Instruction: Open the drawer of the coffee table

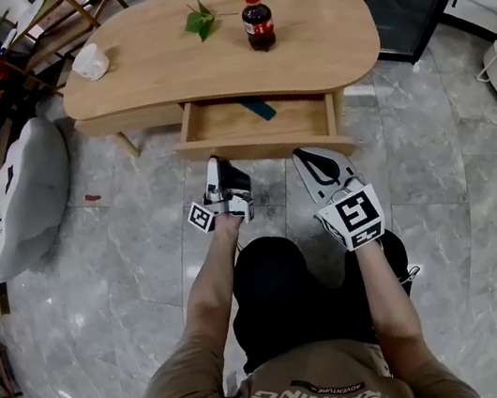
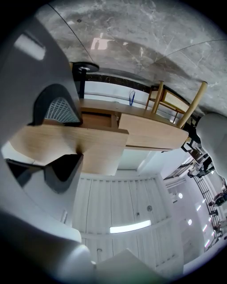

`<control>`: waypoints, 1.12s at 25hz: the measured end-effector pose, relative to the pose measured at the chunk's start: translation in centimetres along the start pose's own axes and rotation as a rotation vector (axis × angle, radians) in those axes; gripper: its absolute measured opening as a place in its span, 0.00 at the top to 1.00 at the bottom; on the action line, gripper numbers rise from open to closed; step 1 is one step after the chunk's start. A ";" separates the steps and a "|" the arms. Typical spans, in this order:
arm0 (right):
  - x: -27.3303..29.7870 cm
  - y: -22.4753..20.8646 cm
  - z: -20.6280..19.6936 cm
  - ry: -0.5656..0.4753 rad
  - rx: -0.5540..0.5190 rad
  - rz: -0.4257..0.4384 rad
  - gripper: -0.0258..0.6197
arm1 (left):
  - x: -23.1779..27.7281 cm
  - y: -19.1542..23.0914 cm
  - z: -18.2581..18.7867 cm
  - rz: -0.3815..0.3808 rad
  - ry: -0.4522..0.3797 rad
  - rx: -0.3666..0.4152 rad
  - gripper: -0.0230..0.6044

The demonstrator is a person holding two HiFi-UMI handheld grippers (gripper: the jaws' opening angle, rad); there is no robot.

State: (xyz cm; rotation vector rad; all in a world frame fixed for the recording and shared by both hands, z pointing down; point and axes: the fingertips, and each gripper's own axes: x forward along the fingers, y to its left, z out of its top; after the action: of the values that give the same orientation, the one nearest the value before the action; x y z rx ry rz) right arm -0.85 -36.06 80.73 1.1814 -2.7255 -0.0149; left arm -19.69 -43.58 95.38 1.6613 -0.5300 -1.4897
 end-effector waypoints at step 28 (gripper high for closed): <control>-0.1 0.1 0.8 0.015 0.033 0.028 0.95 | 0.9 -7.1 -6.8 0.353 0.705 0.875 0.76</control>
State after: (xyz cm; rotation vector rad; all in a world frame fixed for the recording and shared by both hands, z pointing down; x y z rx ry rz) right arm -0.92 -35.97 79.97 1.1476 -2.7385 0.0424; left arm -14.49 -38.17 88.91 2.4121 -1.0754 -0.3215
